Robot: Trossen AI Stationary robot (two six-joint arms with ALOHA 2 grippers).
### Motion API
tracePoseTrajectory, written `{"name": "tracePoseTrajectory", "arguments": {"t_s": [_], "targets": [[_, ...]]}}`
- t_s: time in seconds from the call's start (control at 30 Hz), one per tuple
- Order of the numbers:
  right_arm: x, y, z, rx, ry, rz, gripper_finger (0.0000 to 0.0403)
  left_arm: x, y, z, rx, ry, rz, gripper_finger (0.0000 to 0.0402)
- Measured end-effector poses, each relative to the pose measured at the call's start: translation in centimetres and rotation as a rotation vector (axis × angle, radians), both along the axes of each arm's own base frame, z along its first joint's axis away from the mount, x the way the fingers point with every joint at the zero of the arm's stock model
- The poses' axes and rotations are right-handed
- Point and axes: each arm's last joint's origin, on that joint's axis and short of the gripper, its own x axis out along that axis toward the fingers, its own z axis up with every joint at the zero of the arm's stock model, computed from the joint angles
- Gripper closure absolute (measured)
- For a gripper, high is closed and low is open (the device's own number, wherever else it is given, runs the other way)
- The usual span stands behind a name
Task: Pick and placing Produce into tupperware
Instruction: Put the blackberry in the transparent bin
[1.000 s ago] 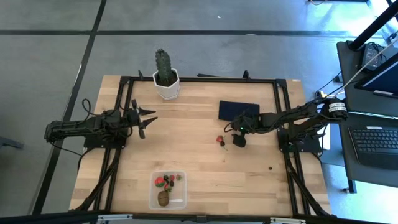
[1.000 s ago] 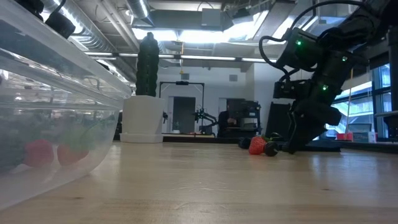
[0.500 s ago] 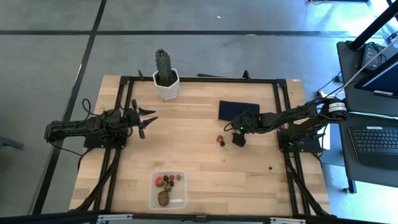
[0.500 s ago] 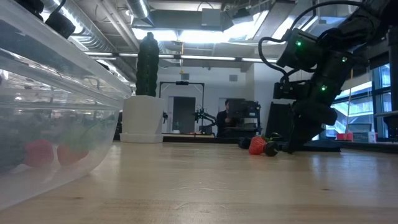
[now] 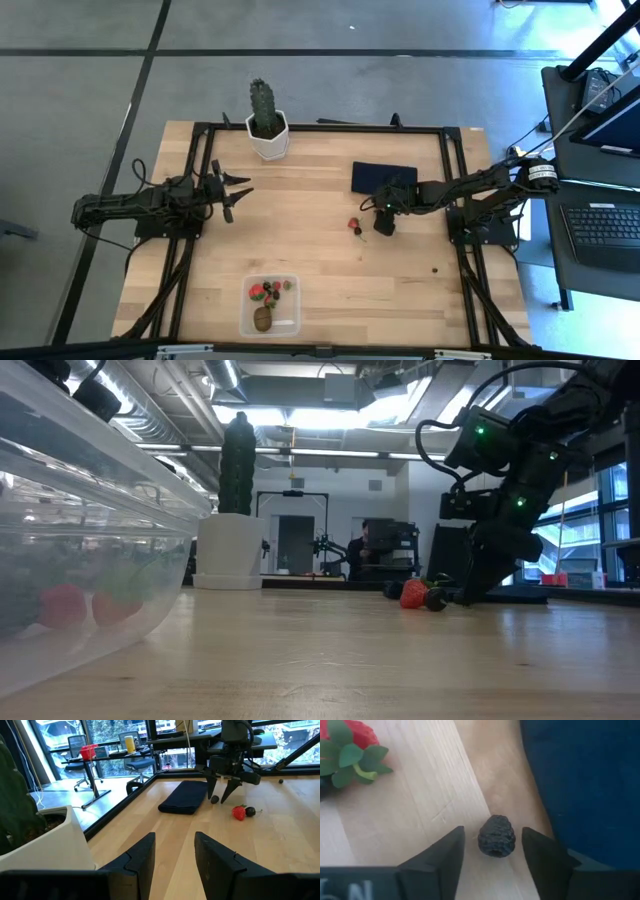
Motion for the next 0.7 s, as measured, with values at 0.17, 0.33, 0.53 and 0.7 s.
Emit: {"name": "tracePoseTrajectory", "arguments": {"t_s": [0.17,0.33,0.53,0.7], "targets": [[0.0,0.0,0.0,0.001,0.0,0.002,0.0248,0.0,0.0,0.0,0.0,0.0,0.0,0.0272],[0.02,0.01,0.01,0.006,-0.005,-0.007,0.0288,0.0,0.0,0.0,0.0,0.0,0.0,0.0272],[0.03,0.01,0.01,0.015,-0.012,-0.026,0.0302,0.0,0.0,0.0,0.0,0.0,0.0,0.0272],[0.03,0.01,0.01,0.045,-0.03,-0.086,0.0291,0.0,0.0,0.0,0.0,0.0,0.0,0.0272]]}}
